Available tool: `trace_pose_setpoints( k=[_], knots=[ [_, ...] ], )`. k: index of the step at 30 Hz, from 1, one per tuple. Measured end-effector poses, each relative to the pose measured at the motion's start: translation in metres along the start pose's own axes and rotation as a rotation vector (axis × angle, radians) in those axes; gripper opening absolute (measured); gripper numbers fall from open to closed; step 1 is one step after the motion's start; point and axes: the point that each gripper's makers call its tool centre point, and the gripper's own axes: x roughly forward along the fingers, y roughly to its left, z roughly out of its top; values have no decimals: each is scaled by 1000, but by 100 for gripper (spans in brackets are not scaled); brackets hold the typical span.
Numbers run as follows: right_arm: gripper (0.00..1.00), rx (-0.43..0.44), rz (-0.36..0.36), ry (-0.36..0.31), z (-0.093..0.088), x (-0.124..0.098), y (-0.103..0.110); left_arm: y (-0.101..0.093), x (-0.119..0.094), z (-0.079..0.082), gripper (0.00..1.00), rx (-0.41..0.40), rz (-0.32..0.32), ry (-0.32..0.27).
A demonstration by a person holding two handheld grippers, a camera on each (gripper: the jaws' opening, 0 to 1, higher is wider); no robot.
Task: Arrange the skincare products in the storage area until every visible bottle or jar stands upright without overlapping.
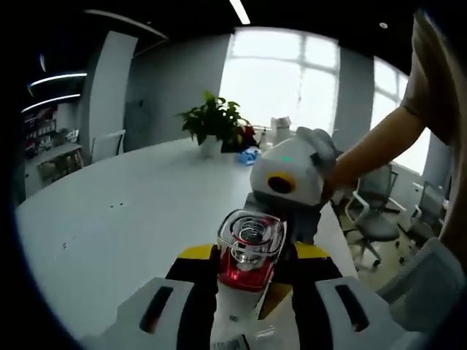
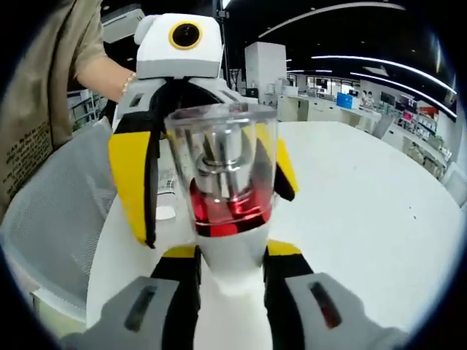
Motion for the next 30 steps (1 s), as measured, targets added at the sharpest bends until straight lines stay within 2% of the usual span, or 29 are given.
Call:
trace_pose_setpoints(
  k=[1, 5, 6, 11, 16, 21, 30],
  knots=[
    [42, 10, -6, 4, 0, 1, 1, 0, -3, 1, 39, -1, 8, -2],
    [51, 31, -37, 22, -2, 0, 6, 3, -14, 0, 47, -2, 41, 2],
    [56, 37, -48, 25, -3, -1, 7, 2, -17, -1, 47, -4, 49, 2],
    [70, 79, -138, 27, -5, -8, 8, -1, -41, -7, 56, -26, 96, -2],
    [77, 112, -189, 22, -3, -17, 17, -8, -62, -18, 62, -46, 138, 4],
    [84, 155, -256, -17, 6, -24, 25, -20, -83, -26, 70, -70, 175, -8],
    [91, 224, -333, -37, 11, -32, 49, -29, -124, -38, 83, -123, 267, -13]
  ],
)
